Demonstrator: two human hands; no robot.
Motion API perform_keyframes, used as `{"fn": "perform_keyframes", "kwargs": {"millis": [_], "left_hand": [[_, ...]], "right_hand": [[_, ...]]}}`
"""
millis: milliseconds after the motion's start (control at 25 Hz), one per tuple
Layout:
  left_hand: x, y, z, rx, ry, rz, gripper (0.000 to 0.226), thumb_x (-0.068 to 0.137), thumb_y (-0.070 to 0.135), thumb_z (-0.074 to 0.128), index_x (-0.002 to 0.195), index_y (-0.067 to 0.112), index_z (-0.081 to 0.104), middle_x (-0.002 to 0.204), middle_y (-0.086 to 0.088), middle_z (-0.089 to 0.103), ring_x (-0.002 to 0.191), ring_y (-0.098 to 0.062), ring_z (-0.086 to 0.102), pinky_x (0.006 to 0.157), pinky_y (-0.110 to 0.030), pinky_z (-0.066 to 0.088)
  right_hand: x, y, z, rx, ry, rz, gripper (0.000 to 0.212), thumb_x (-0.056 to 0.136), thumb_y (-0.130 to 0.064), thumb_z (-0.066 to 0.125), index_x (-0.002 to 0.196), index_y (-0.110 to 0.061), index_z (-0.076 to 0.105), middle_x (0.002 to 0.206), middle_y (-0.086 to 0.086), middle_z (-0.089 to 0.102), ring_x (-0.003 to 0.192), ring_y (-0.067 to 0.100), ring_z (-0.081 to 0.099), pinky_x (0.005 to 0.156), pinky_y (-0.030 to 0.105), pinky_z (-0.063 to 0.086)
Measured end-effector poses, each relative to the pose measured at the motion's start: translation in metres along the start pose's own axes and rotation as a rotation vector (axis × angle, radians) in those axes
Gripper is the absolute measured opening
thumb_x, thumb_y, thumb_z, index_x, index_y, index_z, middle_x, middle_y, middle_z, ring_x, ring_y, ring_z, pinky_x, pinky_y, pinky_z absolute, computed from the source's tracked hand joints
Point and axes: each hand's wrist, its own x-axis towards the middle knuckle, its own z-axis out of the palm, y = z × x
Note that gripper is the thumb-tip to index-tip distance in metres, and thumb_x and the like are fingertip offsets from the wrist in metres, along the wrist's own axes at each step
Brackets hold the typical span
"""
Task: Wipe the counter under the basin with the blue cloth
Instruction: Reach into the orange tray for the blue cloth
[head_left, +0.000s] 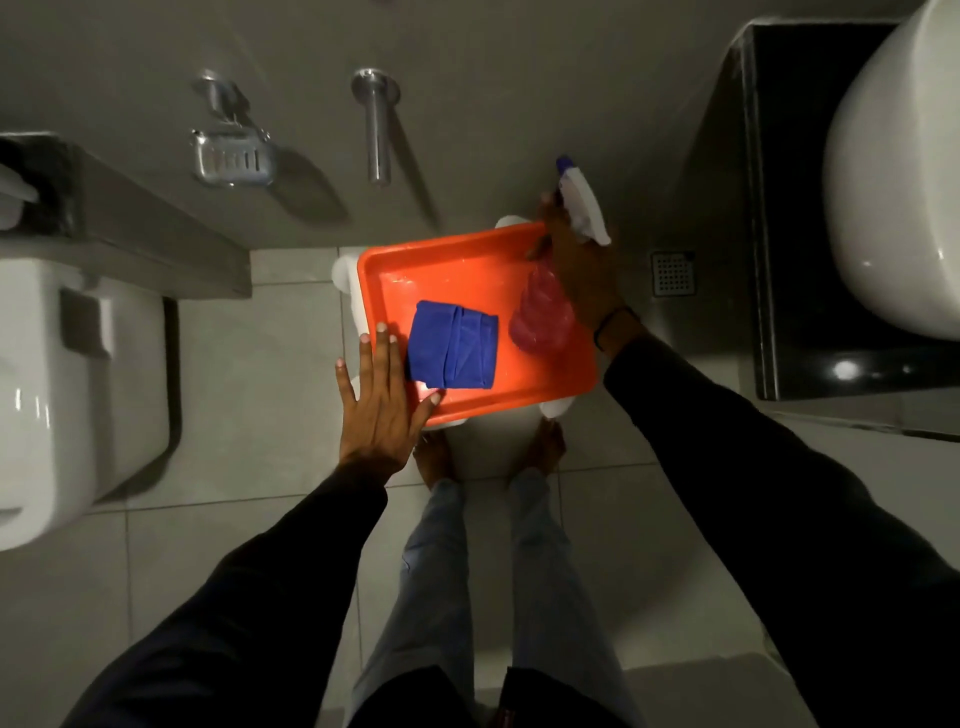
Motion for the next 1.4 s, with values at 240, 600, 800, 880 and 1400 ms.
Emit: {"fn": "perform_keyframes", "kwargs": {"millis": [240, 600, 800, 880, 1400], "left_hand": [[0.0, 0.002, -0.005, -0.012, -0.012, -0.009, 0.099, 0.093, 0.075, 0.024, 0.163, 0.012, -0.006, 0.173, -0.008, -0.005, 0.16, -0.032, 0.001, 0.125, -0.065, 0.007], [0.0, 0.0, 0.0, -0.012, 0.006, -0.007, 0.101, 0.093, 0.074, 0.029, 0.163, 0.011, -0.006, 0.173, -0.01, -0.005, 0.16, -0.033, 0.0, 0.125, -0.064, 0.004], [0.001, -0.001, 0.002, -0.027, 0.003, -0.01, 0.102, 0.092, 0.075, 0.03, 0.163, 0.012, -0.007, 0.173, -0.009, -0.005, 0.16, -0.033, 0.0, 0.125, -0.064, 0.004], [0.001, -0.002, 0.002, -0.049, -0.001, -0.007, 0.102, 0.092, 0.076, 0.03, 0.163, 0.012, -0.007, 0.173, -0.009, -0.005, 0.16, -0.032, -0.001, 0.125, -0.065, 0.005], [0.002, 0.002, 0.0, -0.006, -0.003, -0.028, 0.104, 0.09, 0.078, 0.03, 0.163, 0.013, -0.005, 0.173, -0.009, -0.004, 0.16, -0.035, 0.001, 0.123, -0.065, -0.002]], "right_hand": [[-0.028, 0.006, 0.0, -0.014, -0.382, 0.041, 0.038, 0.097, -0.016, 0.065, 0.135, -0.022, 0.058, 0.098, 0.003, 0.068, 0.039, 0.001, 0.056, 0.041, 0.014, 0.044], [-0.089, 0.078, 0.023, -0.638, -0.589, 0.233, 0.051, 0.094, -0.045, 0.062, 0.141, -0.027, 0.056, 0.136, 0.005, 0.065, 0.124, 0.028, 0.061, 0.111, 0.041, 0.048], [-0.088, 0.081, 0.024, -0.681, -0.587, 0.195, 0.053, 0.095, -0.043, 0.059, 0.145, -0.028, 0.051, 0.14, 0.006, 0.063, 0.128, 0.031, 0.059, 0.113, 0.042, 0.047], [-0.084, 0.073, 0.018, -0.614, -0.558, 0.16, 0.052, 0.095, -0.039, 0.06, 0.145, -0.027, 0.051, 0.14, 0.006, 0.064, 0.128, 0.03, 0.059, 0.114, 0.042, 0.045], [-0.03, 0.022, 0.003, -0.013, 0.062, -0.109, 0.03, 0.099, -0.02, 0.062, 0.091, 0.01, 0.06, 0.075, 0.023, 0.059, 0.068, 0.023, 0.06, 0.065, 0.031, 0.052]]}}
